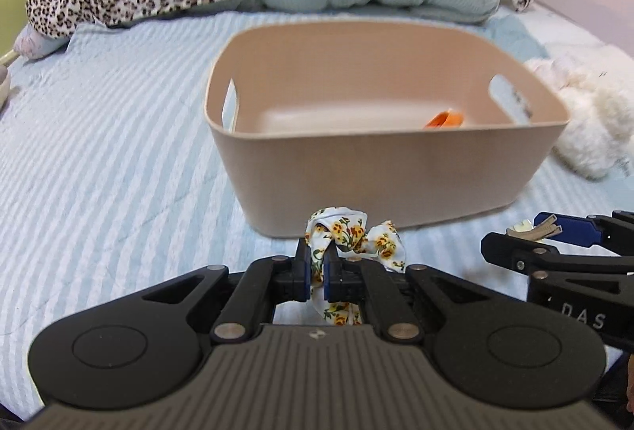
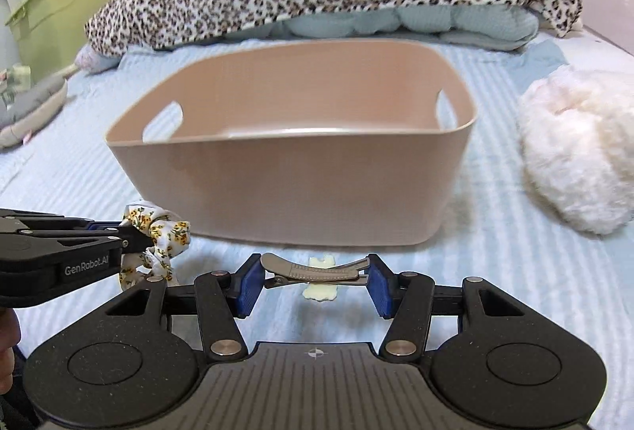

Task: Organize objects
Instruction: 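Carry both items over the basket and open both tools to drop them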

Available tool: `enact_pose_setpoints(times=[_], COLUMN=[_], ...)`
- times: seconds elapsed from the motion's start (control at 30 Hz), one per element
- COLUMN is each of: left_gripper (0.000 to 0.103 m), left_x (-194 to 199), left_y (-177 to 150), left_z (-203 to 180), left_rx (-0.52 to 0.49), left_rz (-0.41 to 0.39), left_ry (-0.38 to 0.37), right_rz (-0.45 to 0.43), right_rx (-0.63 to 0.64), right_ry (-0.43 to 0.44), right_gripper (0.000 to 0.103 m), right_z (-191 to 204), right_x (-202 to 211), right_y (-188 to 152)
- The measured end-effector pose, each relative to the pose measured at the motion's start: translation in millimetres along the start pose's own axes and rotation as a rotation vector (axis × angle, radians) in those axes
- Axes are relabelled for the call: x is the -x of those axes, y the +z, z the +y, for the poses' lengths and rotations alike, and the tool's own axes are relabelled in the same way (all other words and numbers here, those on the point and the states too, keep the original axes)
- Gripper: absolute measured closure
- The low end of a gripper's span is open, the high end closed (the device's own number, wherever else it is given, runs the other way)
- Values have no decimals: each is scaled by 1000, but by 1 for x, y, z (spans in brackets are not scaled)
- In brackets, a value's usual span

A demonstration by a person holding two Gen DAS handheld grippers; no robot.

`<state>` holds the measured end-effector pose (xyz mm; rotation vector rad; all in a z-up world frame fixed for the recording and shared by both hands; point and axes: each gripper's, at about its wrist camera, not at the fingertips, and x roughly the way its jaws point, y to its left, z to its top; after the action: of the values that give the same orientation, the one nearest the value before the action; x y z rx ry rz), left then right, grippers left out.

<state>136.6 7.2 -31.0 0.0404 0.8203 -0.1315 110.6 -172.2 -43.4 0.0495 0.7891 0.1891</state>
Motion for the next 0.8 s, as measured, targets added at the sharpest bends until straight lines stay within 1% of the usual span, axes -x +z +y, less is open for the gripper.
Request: enact_pose_setpoints(times=[0.1,0.23,0.43,0.57,0.67,0.73,0.8], left_gripper=[97,97,97,97,97,97,97], left_x=[16,39,61,57,47,34,19], left_y=[3,15,45,67,83,93,102], left_z=[-5,-10,-16,-17,-21,-23,-22], left_rx=[-11,-21,-34,-29,-46,-46,-17], left_rz=[-36,-98,-201,-233,-248,-237,-200], left_ry=[-7,-14,-6,6,34,53,53], right_rz=[-28,-90,-199,-266,-297,-303,-293], right_rx=[-6,13,28,44,46,44,35], right_ry=[12,16,25,14,7,-7,-15], right_gripper=[51,51,51,51,51,51,51], right_z=[-2,0,3,5,3,1,-2], right_x=[16,39,65,73,70,61,49], right_y=[5,15,49,73,90,100,107])
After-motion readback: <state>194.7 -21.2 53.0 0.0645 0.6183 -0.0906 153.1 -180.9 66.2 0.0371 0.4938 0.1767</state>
